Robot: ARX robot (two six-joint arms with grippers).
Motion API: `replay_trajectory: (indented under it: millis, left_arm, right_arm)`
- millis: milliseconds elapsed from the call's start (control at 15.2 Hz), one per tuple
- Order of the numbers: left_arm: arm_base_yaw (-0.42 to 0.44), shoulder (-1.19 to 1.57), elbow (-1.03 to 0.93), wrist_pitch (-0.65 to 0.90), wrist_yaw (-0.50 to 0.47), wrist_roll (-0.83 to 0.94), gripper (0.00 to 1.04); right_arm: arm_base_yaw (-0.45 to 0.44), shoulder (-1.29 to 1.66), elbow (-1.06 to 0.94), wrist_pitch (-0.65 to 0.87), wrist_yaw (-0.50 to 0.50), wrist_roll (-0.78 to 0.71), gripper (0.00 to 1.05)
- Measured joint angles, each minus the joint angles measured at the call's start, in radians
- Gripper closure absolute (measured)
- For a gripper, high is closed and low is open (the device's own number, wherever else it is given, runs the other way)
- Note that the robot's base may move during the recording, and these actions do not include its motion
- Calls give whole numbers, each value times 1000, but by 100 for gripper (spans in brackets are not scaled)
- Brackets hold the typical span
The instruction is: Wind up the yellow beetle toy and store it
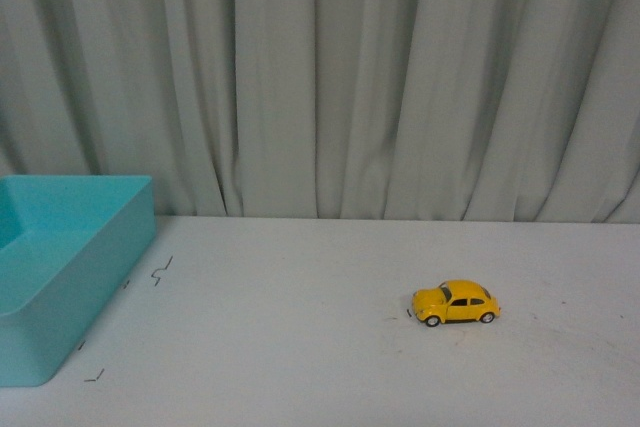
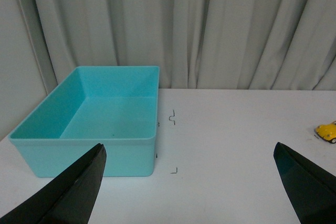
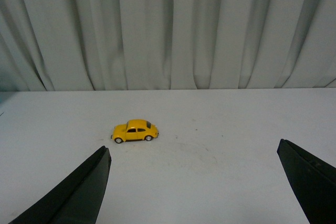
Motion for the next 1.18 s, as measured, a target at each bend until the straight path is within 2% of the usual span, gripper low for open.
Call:
replay_trajectory:
  millis: [1184]
  left_arm:
    - [0,0,0,-1,0,0,7]
  right_arm:
    - [0,0,0,0,0,0,7]
